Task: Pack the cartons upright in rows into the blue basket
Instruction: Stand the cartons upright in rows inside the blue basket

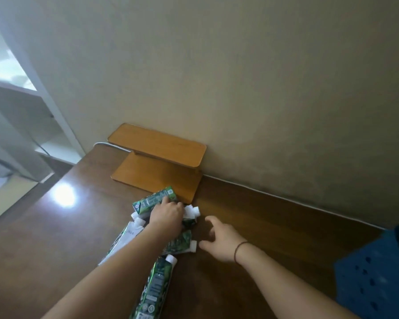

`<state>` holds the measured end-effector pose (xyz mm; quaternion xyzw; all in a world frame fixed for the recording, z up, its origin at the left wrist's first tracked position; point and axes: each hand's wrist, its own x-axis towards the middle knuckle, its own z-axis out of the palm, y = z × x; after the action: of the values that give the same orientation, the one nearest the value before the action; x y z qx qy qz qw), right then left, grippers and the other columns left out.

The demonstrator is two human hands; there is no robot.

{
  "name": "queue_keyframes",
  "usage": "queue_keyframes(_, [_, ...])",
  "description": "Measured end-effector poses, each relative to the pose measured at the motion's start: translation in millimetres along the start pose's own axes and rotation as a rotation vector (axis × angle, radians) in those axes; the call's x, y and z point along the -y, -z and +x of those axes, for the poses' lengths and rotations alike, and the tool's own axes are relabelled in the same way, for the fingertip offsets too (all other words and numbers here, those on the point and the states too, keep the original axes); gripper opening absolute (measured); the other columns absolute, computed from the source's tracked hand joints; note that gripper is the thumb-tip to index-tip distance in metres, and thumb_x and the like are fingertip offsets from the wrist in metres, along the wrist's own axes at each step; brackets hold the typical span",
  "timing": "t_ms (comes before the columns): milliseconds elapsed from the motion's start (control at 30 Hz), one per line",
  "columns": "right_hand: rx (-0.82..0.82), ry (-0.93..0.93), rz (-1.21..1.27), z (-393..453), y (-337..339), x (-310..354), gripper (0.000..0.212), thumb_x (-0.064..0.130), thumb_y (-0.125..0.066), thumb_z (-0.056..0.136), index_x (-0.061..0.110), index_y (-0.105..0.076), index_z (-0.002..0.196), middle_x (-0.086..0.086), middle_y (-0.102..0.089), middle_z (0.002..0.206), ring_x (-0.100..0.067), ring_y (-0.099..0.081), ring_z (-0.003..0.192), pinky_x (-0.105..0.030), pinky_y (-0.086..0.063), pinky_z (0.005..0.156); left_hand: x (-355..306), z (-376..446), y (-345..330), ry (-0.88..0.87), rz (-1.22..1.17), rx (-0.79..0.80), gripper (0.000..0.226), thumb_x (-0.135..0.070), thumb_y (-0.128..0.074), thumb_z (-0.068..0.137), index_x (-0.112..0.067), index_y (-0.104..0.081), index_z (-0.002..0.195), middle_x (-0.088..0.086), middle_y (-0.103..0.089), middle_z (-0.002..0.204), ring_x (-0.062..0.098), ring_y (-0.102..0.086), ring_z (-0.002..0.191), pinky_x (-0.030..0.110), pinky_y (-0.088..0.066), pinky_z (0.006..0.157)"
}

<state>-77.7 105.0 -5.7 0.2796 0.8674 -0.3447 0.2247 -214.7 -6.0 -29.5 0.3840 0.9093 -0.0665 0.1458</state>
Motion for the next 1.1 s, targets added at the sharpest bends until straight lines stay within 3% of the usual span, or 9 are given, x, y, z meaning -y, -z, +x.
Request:
queue_keyframes(133, [-0.099,-0.101,0.272,19,-4,3,0.075,0.048,-0.061,0.088,0.03,-0.023,0.149,-0.005,-0.044,0.148,-0.025,-0.048,0.129,-0.042,-0.044,0.105,0,4,1,-0.079,0.006,-0.159,0.037,-0.046,-0.069,0.08,-0.021,-0.063,0.107,0.001,-0.067,0.107,0.024,-0.058,0.107,0.035,-0.048,0.079])
queue_keyframes(267, [-0.251,-0.109,0.534,17,6,-2,0.086,0.058,-0.062,0.083,0.032,-0.016,0.151,-0.005,-0.037,0.151,-0.028,-0.046,0.131,-0.039,-0.044,0.101,-11,-6,-13,-0.238,-0.225,-0.495,0.052,-0.044,-0.077,0.069,-0.015,-0.069,0.111,0.0,-0.074,0.1,0.024,-0.061,0.09,0.036,-0.054,0.068])
queue_keyframes(433, [-0.516,0.101,0.511,-24,40,-19,0.063,0.038,-0.08,0.074,0.026,-0.051,0.129,0.003,-0.06,0.125,-0.015,-0.059,0.113,-0.022,-0.053,0.085,-63,-30,-3,-0.401,-0.668,-0.732,0.063,-0.054,-0.069,0.076,-0.014,-0.064,0.125,-0.002,-0.07,0.116,0.013,-0.06,0.1,0.031,-0.054,0.082])
queue_keyframes(567, [-0.726,0.076,0.346,-92,77,-65,0.067,0.044,-0.085,0.065,0.031,-0.055,0.124,0.01,-0.063,0.12,-0.008,-0.059,0.108,-0.029,-0.057,0.086,-113,-52,-16,-0.449,-1.041,-0.625,0.062,-0.062,-0.048,0.092,-0.028,-0.041,0.144,-0.01,-0.046,0.148,0.011,-0.041,0.137,0.039,-0.038,0.108])
queue_keyframes(733, [-1.085,0.215,0.381,-208,104,-143,0.056,0.061,-0.074,0.069,0.041,-0.056,0.118,0.018,-0.061,0.113,-0.005,-0.061,0.106,-0.021,-0.054,0.081,-202,-73,-21,-0.517,-1.161,-0.231,0.055,-0.072,-0.045,0.087,-0.044,-0.047,0.134,-0.021,-0.05,0.138,0.002,-0.05,0.125,0.045,-0.049,0.102])
queue_keyframes(833, [-1.287,0.227,0.165,-270,104,-198,0.054,0.05,-0.07,0.076,0.022,-0.055,0.119,0.001,-0.057,0.118,-0.018,-0.056,0.111,-0.03,-0.049,0.092,-258,-90,1,-0.567,-1.206,-0.074,0.064,-0.075,-0.046,0.083,-0.043,-0.044,0.138,-0.024,-0.045,0.14,-0.005,-0.047,0.124,0.041,-0.049,0.103])
queue_keyframes(900, [-1.298,0.167,0.15,-301,99,-232,0.055,0.049,-0.069,0.075,0.021,-0.053,0.119,-0.005,-0.055,0.118,-0.021,-0.055,0.109,-0.026,-0.046,0.094,-293,-104,18,-0.61,-1.228,-0.018,0.072,-0.074,-0.045,0.082,-0.041,-0.035,0.145,-0.023,-0.038,0.148,-0.004,-0.039,0.132,0.04,-0.043,0.109])
queue_keyframes(1033, [-1.189,0.025,0.166,-343,89,-283,0.061,0.07,-0.061,0.072,0.031,-0.051,0.117,0.01,-0.053,0.113,-0.007,-0.053,0.101,-0.004,-0.038,0.087,-350,-125,33,-0.616,-1.259,0.034,0.077,-0.074,-0.042,0.086,-0.043,-0.016,0.152,-0.024,-0.01,0.16,0.004,-0.012,0.149,0.038,-0.022,0.12])
queue_keyframes(1100, [-1.069,-0.038,0.064,-353,86,-303,0.055,0.059,-0.07,0.073,0.031,-0.051,0.117,0.016,-0.05,0.111,-0.005,-0.052,0.098,-0.007,-0.041,0.081,-367,-131,30,-0.579,-1.255,0.033,0.068,-0.06,-0.039,0.096,-0.041,-0.007,0.154,-0.027,0.004,0.159,0.002,0.0,0.149,0.034,-0.013,0.121])
